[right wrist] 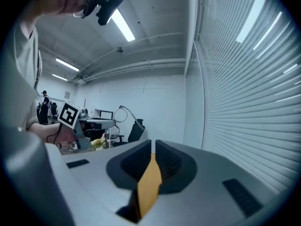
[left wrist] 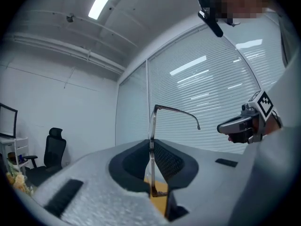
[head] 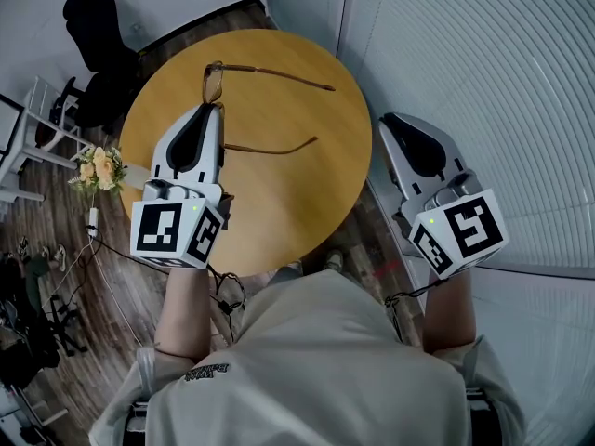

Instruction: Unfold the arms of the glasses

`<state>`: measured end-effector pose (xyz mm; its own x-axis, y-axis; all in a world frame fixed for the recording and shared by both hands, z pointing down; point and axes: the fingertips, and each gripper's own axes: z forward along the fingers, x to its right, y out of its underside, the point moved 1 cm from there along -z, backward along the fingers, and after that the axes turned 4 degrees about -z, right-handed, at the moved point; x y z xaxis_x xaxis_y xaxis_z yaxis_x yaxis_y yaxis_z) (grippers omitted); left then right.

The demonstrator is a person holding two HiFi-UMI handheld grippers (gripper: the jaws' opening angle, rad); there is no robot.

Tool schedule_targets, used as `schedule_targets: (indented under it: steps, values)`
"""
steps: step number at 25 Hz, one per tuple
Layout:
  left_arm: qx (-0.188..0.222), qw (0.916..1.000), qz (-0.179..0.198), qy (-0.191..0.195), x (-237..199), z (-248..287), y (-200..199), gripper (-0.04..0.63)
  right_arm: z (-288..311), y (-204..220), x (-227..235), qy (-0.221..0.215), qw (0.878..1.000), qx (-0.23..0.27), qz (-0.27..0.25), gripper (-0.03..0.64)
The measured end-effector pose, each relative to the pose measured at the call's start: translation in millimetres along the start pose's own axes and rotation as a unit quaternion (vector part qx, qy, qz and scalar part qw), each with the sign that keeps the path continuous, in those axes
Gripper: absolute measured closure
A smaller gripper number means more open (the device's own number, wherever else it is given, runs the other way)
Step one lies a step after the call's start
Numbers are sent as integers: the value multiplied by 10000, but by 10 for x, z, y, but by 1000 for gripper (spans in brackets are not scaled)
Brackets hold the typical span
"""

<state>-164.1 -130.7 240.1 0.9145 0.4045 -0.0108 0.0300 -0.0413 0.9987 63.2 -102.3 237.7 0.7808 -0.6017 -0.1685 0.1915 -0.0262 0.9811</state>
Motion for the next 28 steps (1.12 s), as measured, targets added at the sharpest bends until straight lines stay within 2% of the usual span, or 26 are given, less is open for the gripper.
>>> schedule_targets:
  steps: [6,9,11,13,17,28]
  values:
    - [680,9976,117,-18,58,-115,-419,552,-153,-341,140,419,9966,704,61,575]
    - [906,9949,417,-113,124,-211,-582,552,-221,-432,169,601,9948,819,-118,575]
    - [969,9935,593,-40,190,-245,-631,552,-258,-494,162,625,9934,959,-50,575]
    - [971,9934,609,57,250,-276,-600,552,-310,-527,143,634,9915,1131,70,575]
    - [820,9958,333,239,325,-318,-444,552,-404,-528,130,707,9883,1342,132,575]
    - [387,9989,69,264,304,-332,-45,552,-425,-134,-28,693,9954,657,18,575]
